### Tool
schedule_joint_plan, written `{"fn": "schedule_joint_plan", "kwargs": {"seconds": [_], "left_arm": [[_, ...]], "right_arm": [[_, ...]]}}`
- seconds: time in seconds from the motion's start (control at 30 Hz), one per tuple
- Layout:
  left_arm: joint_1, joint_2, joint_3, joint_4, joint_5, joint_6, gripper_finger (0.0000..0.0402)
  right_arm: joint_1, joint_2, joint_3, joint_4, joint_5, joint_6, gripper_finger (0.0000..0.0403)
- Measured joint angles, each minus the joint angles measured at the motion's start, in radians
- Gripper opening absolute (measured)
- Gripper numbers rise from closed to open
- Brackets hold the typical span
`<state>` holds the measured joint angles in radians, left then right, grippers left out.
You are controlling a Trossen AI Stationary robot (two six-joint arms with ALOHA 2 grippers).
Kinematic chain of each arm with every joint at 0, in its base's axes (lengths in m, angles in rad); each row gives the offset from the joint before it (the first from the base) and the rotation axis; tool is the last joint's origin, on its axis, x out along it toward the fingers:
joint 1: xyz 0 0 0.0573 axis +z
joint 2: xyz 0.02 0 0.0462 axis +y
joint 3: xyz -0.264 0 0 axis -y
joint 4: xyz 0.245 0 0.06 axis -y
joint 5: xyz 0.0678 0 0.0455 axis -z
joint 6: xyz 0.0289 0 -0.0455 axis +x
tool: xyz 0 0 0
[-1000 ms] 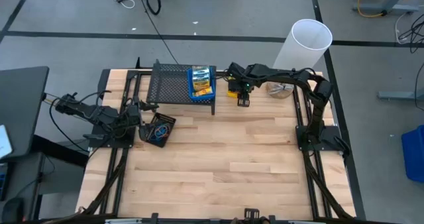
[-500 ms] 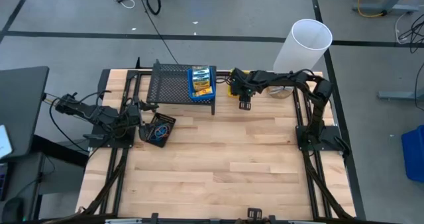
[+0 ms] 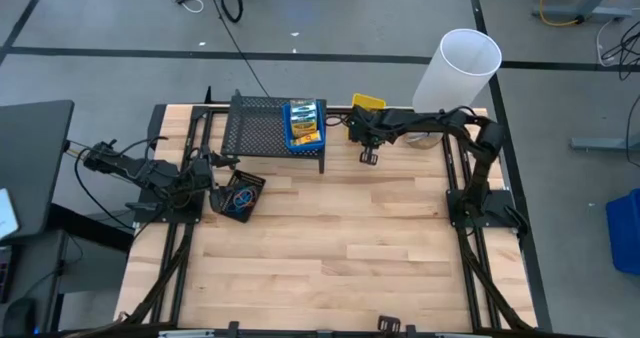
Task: Pick & Place Office Desk Supplies
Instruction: Put the yellow bin on the shelf
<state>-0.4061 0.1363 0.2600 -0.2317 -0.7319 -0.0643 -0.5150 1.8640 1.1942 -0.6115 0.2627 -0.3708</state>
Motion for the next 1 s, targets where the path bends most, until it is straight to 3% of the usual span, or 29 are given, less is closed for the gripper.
{"fn": "schedule_joint_plan", "kwargs": {"seconds": [0.37, 0.6, 0.83, 1.0], "left_arm": [[0.0, 0.0, 0.0, 0.0, 0.0, 0.0, 0.0335], [0.0, 0.0, 0.0, 0.0, 0.0, 0.0, 0.0335], [0.0, 0.0, 0.0, 0.003, 0.0, 0.0, 0.0335], [0.0, 0.0, 0.0, 0.033, 0.027, 0.006, 0.0335]], "right_arm": [[0.086, -0.196, 0.0, -0.159, 0.083, 0.034, 0.0001], [0.164, -0.324, 0.013, -0.269, 0.09, -0.041, 0.0001], [0.207, -0.312, 0.112, -0.332, 0.052, -0.076, 0.0], [0.2, -0.232, 0.231, -0.441, -0.01, -0.076, 0.0]]}}
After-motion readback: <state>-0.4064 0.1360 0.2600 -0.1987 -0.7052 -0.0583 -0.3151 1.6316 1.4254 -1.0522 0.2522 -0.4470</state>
